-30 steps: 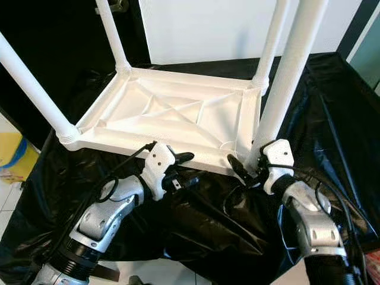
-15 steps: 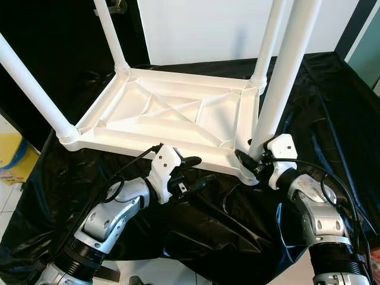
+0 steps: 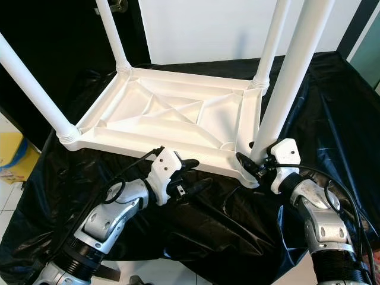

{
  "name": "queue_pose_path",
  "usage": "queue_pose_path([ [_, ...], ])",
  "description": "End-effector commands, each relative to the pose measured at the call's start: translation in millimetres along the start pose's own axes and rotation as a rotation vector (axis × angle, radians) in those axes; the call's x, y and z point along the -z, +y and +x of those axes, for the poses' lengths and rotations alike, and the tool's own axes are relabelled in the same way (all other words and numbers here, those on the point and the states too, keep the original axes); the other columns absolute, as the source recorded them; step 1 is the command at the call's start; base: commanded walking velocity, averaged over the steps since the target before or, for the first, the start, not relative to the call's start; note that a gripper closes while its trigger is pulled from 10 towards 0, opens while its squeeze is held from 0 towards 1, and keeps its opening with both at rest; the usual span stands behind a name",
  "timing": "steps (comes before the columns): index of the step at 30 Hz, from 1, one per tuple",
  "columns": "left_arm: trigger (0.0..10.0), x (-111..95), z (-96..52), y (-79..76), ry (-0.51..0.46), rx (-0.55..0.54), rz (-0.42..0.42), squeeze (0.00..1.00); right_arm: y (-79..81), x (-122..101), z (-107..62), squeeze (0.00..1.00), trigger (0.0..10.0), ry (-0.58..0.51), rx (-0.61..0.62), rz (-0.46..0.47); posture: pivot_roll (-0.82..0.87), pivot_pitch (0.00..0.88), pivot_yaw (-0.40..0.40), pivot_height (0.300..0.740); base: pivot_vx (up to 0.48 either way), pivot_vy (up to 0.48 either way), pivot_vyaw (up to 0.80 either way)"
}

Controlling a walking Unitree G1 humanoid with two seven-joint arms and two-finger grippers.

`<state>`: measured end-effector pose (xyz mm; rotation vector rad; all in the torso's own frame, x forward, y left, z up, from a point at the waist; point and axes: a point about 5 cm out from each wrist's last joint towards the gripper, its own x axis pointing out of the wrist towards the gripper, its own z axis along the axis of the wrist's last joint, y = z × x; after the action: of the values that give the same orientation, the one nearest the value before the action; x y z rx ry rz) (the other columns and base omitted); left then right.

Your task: Building children table

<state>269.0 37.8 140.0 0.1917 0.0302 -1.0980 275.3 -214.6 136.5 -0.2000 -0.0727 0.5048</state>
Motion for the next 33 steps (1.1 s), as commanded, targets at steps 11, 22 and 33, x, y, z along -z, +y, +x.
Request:
queue_pose_path([
  [11,10.0,11,1.0,19.5,0.044,-0.173,-0.051,0.00,34.1,27,11.1,0.00,10.0,0.124,0.530,0.136,-0.17,0.050,0.040,0.740,0.000,0.000,0.00],
  [22,10.0,4,10.0,29.8,0.007,-0.247,-0.073,0.00,60.1,18,30.5,0.00,10.0,0.094,0.649,0.179,-0.18,0.026,0.031,0.740,0.000,0.000,0.00],
  [33,10.0,6,15.4,15.9,-0.010,-0.222,-0.109,0.00,66.9,17,30.4,0.00,10.0,0.107,0.683,0.177,-0.18,0.024,0.035,0.740,0.000,0.000,0.00],
])
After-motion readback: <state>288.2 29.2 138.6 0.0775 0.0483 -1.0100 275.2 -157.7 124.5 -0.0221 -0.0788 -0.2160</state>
